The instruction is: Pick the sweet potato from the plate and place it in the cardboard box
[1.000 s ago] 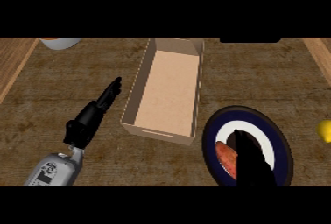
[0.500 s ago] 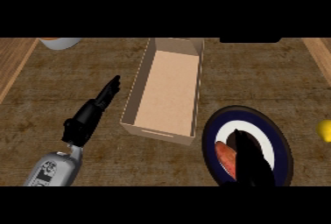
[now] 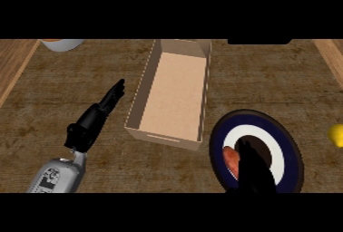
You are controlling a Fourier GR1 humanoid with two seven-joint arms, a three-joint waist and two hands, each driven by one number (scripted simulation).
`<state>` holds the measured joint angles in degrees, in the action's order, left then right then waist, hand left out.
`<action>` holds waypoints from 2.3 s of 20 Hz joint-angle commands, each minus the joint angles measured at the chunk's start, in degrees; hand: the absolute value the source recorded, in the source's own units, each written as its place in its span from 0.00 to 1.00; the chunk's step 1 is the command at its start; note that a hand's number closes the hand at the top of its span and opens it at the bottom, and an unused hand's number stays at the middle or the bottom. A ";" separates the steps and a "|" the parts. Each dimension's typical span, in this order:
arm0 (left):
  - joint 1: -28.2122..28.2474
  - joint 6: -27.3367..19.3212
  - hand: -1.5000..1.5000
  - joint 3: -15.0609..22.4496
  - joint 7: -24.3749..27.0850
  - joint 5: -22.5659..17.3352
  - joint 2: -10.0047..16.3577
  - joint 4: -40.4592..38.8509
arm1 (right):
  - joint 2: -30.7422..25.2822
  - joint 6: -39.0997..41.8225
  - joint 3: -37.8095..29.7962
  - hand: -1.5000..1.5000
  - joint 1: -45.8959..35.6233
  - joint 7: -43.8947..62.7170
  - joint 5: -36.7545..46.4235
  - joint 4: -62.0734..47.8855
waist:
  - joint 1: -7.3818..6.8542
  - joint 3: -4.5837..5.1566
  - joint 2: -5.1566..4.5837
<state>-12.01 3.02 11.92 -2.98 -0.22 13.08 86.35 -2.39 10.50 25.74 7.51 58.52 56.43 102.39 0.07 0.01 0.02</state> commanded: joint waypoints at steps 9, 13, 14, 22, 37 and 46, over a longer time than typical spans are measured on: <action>2.58 1.34 0.50 -0.78 -0.04 4.01 -3.62 1.06 | -0.52 -0.36 -0.23 0.00 2.87 0.39 3.31 -4.88 | 0.02 0.00 0.02; -0.23 1.60 0.50 -1.91 -2.25 5.44 -5.10 1.36 | 0.74 -3.50 -1.83 0.00 0.60 -1.65 4.30 -10.27 | 0.04 -0.01 0.00; 1.33 2.07 0.50 -2.85 1.21 5.55 -4.54 -0.24 | 0.64 -3.15 -4.42 1.00 -1.38 -3.97 1.97 -12.79 | -0.02 -0.01 -0.02; -0.50 4.01 0.50 -3.45 -0.98 4.52 -4.14 0.74 | -5.60 1.95 0.81 1.00 -6.15 -16.67 1.64 -12.70 | -1.39 -0.08 -0.34; -2.45 5.15 0.50 -0.85 -1.46 4.41 -6.25 0.12 | -27.56 0.76 19.28 1.00 -28.37 -79.84 -4.97 4.93 | -5.53 -0.54 -0.99; -1.93 4.25 0.50 -4.33 -1.28 3.92 -4.37 0.65 | -43.04 -0.08 -2.40 1.00 -31.31 -117.11 -30.44 -3.44 | -1.82 -0.26 -0.91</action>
<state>-13.45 7.26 9.37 -3.80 4.33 7.67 86.58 -39.72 9.46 31.15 -22.20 -44.31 35.78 102.70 -2.84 -0.32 -0.95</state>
